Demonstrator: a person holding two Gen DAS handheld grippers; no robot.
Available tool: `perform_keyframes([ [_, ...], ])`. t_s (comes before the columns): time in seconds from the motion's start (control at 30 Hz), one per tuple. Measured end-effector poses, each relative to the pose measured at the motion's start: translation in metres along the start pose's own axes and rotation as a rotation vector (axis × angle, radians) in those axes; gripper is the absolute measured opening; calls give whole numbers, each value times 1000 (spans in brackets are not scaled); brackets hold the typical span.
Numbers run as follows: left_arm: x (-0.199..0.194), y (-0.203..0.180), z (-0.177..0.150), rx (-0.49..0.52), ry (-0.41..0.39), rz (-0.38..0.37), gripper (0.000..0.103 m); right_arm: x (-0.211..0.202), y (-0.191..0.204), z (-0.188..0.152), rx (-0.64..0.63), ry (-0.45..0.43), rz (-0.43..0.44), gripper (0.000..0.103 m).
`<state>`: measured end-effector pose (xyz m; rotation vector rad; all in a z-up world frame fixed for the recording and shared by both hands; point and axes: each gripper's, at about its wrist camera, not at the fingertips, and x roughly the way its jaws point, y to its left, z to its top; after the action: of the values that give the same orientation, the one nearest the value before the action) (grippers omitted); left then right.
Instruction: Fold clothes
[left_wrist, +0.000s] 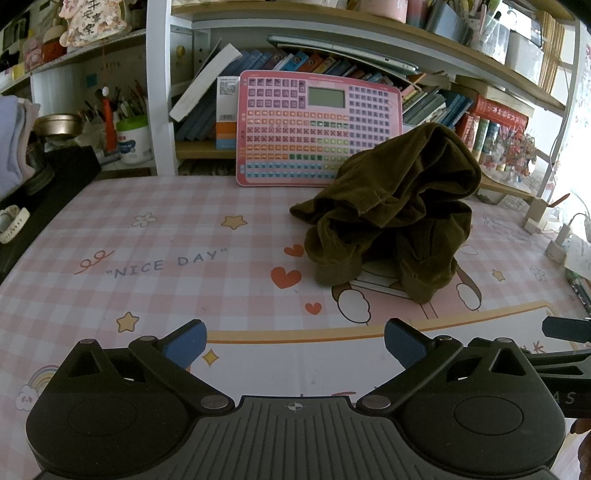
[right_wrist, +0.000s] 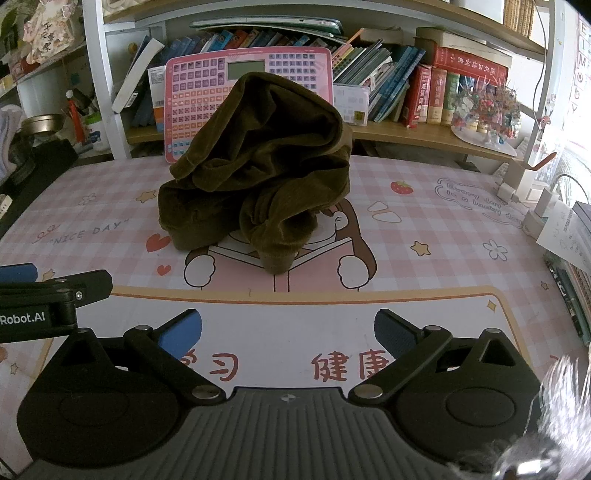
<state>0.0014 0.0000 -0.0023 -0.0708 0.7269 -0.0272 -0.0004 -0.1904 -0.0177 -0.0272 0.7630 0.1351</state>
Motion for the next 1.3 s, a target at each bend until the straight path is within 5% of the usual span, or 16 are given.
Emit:
perform_keyframes([
  [1.3, -3, 0, -1, -4, 5, -9, 103, -2, -1, -2, 6, 9, -1, 101],
])
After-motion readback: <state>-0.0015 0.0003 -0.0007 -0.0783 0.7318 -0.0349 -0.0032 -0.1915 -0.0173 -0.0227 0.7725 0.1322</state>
